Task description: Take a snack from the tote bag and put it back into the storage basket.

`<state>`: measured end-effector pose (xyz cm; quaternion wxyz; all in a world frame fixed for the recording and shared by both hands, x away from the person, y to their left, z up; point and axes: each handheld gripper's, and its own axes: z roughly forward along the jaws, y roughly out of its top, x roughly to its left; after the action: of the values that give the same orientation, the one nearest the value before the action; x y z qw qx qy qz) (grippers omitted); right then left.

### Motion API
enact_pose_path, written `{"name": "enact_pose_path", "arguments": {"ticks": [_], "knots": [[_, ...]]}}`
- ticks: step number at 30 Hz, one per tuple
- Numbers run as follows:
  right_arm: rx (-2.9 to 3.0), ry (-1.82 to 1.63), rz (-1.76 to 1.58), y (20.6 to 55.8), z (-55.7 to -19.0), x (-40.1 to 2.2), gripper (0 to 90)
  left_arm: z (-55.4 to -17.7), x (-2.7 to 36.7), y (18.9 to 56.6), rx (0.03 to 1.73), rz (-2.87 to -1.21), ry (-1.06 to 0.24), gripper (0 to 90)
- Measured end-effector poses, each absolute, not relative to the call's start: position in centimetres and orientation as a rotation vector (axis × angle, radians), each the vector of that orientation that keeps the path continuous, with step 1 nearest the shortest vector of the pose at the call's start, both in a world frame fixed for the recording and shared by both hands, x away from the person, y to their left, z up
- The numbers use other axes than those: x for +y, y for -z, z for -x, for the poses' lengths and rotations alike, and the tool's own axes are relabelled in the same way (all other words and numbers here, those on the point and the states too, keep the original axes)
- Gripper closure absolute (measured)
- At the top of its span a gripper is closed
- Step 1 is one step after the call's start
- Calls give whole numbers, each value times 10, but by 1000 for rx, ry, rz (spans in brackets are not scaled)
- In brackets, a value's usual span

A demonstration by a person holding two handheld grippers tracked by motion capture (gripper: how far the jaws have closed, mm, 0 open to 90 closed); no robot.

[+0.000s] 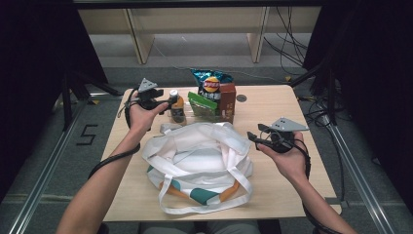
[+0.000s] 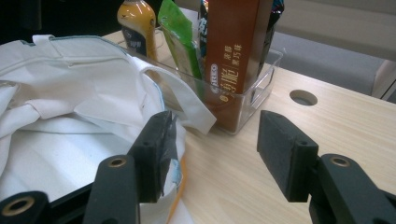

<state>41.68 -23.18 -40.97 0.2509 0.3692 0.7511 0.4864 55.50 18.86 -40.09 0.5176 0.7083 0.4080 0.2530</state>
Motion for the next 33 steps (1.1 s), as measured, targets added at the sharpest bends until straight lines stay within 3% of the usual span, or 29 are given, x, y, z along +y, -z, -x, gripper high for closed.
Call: {"name": "enact_pose_path", "arguments": {"ticks": [33], "knots": [[2033, -1338, -1044, 408, -413, -232, 461, -482, 214, 392, 969, -1653, -582, 273]]}}
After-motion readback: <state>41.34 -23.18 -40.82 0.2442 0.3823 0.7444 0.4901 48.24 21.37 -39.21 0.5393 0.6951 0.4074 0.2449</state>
